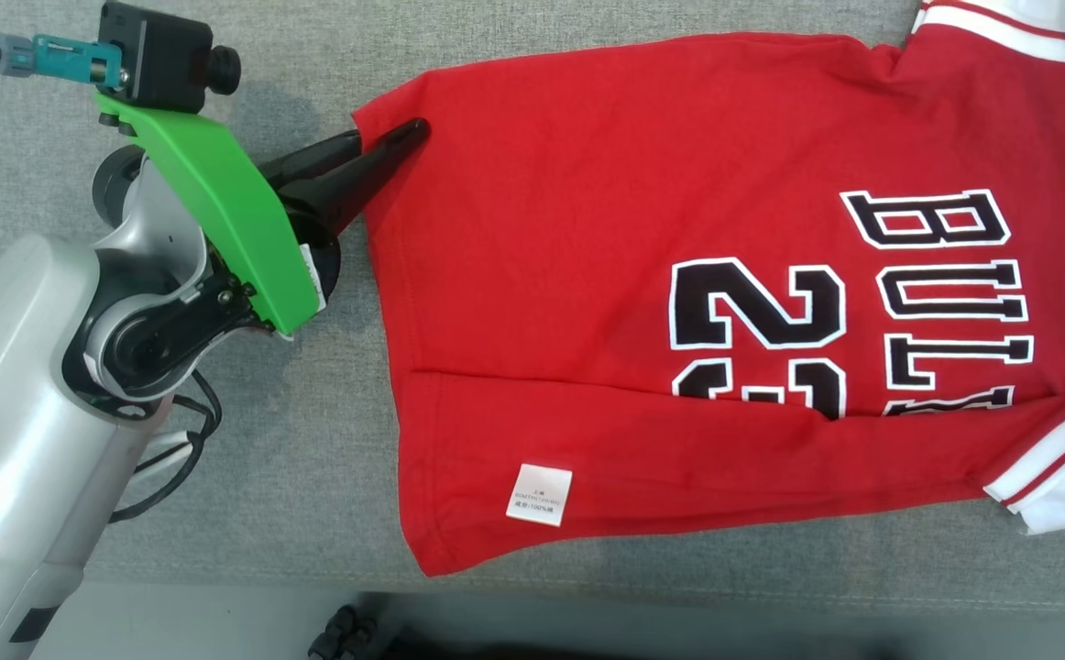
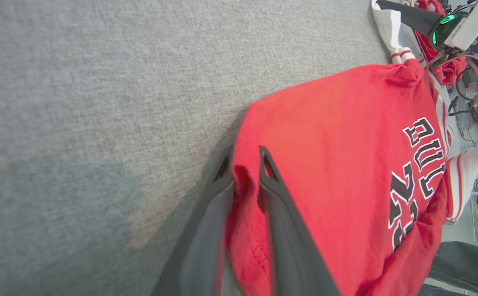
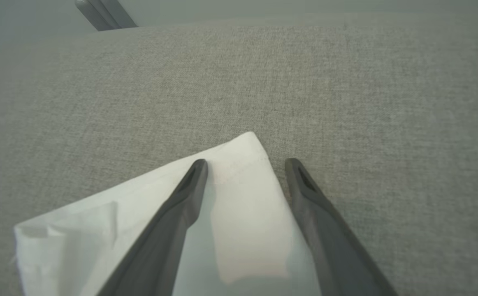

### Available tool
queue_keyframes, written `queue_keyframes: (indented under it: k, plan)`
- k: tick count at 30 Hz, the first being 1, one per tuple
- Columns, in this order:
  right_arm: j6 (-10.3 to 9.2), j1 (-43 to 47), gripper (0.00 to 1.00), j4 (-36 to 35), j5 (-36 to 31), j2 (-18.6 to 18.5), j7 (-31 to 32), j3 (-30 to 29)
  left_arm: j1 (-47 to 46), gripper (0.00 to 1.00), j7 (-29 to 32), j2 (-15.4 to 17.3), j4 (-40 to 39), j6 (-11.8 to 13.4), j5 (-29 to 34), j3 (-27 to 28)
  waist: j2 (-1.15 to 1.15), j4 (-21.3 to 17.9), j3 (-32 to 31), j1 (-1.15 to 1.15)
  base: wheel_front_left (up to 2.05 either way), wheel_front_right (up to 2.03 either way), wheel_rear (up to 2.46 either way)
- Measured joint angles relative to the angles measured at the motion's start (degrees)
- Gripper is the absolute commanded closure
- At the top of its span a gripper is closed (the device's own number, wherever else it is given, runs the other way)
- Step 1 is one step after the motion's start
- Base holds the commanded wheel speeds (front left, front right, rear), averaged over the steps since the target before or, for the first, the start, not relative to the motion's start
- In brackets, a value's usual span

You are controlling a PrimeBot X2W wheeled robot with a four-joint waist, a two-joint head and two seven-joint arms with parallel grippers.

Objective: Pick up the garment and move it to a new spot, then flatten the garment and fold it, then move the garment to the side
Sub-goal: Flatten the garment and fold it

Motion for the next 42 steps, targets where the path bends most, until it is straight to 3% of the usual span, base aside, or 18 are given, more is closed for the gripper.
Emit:
queue_keyframes:
  k: [3,5,9,12,25,29,42]
  plan:
    - [0.6,-0.3,0.19,0.2,0.3,0.6,0.6,0.7,0.0,0.78,-0.5,0.0,0.6,0.0,0.0,-0.5,0.0,0.0,-0.3,0.0,0.0,0.0,0.0]
    - [0.86,-0.3,0.53,0.3,0.3,0.9,1.1,1.2,0.0,0.8,-1.0,0.0,0.9,0.0,0.0,-0.9,0.0,0.0,-0.7,0.0,0.0,0.0,0.0]
    - [1.36,-0.5,1.0,0.2,0.4,1.0,2.5,1.6,0.0,0.93,-1.0,0.1,1.0,0.0,-0.6,-1.4,0.0,0.0,-1.1,0.0,0.0,0.0,0.0]
    - [1.83,-0.5,1.0,0.2,0.8,1.2,3.1,1.8,0.0,1.0,-1.7,0.1,1.1,0.0,-0.6,-1.8,0.0,-0.1,-1.2,0.0,0.0,0.0,0.0]
    - [2.5,-0.5,1.0,-0.5,0.8,2.1,-2.2,-0.2,0.1,1.0,-7.5,1.2,2.0,0.0,-0.9,-1.6,0.0,-1.3,-2.4,0.0,0.0,0.0,0.0]
    - [3.79,0.5,1.0,-2.3,1.1,2.2,-5.4,-1.1,1.3,1.0,-10.3,1.8,1.6,0.0,-0.3,-1.7,0.0,-1.8,-3.5,0.0,0.0,0.0,0.0]
    - [4.79,18.4,1.0,-5.8,6.4,2.2,-14.7,-4.1,14.4,1.0,-19.4,4.1,2.5,0.0,1.4,-3.9,0.0,-3.8,-10.3,0.0,0.0,0.0,0.0]
